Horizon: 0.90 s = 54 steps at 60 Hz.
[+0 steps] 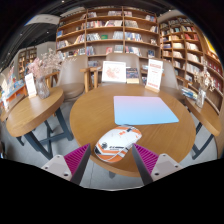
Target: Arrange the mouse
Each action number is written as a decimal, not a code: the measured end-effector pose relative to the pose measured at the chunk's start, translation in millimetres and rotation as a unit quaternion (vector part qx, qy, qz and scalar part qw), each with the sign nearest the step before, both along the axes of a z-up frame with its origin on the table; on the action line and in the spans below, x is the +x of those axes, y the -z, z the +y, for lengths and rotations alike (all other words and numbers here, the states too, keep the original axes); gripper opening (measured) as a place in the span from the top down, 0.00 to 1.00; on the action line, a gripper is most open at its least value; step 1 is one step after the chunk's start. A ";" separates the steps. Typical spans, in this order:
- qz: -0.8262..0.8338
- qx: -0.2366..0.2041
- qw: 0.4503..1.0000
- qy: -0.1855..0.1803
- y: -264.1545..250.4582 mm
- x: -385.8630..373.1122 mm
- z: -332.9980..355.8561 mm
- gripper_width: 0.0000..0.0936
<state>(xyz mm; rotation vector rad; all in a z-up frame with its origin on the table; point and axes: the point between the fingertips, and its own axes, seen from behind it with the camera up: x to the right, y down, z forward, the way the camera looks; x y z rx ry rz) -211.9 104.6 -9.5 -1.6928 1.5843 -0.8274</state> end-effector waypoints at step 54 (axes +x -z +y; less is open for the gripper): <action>0.002 0.003 1.000 -0.025 0.3 57.7 22.6 0.11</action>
